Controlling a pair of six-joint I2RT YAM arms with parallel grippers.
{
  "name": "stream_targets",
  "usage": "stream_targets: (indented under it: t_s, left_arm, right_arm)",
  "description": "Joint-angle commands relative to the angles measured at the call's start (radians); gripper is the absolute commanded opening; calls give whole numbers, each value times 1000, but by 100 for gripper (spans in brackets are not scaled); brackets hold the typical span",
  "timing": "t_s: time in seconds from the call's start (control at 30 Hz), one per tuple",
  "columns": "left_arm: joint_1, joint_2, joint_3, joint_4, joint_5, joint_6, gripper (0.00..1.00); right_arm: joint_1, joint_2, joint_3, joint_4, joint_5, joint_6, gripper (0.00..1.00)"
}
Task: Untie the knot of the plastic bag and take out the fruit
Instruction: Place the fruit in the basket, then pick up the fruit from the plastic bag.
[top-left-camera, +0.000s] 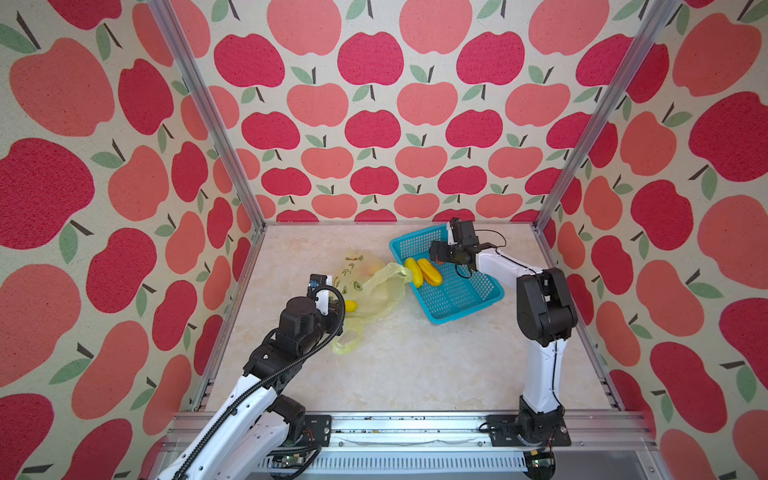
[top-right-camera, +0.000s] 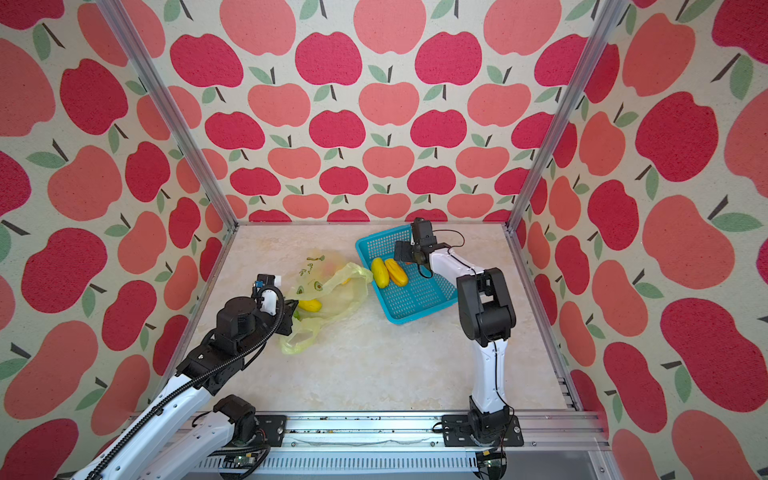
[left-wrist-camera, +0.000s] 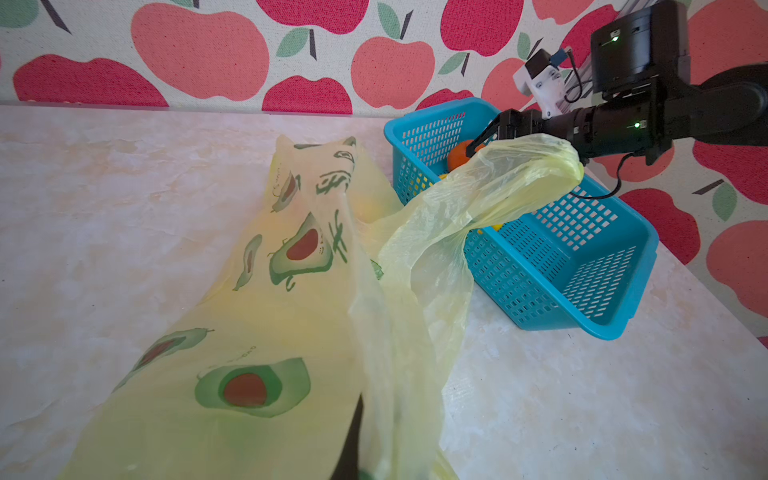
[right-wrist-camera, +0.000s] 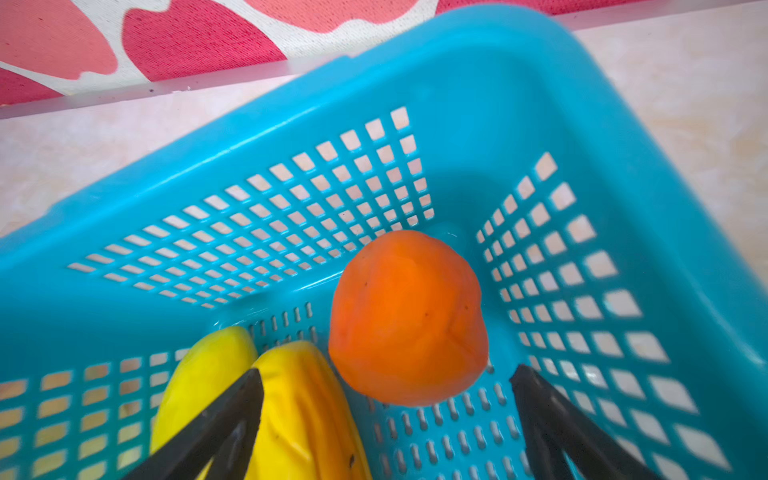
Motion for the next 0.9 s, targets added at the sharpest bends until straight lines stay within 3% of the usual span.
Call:
stream_targets:
  t_s: [0.0,0.2,0.33,0.43,0.63,0.87]
  left_arm:
    - [5,-5,3,-2,11,-3,0]
    - [6,-36,-19,14,-20,-4,0]
    - [8,-29,-17,12,-20,-4,0]
    - [8,-34,-22,18,-19,-4,0]
    - [11,-10,-22,26,-9,-7,0]
    - [11,-19,-20,24,0,-7,0]
  right_arm:
    - [15,-155,-121,74,23,6,96]
    - [105,-470,-366,199,94,-32,96]
    - [304,-672,-591,435,175,-170,84]
    - [471,-727,-699,604,161,-289,73]
    - [624,-585,-677,693,94,-347,43]
    - [651,-335,-604,756,30,-295,36]
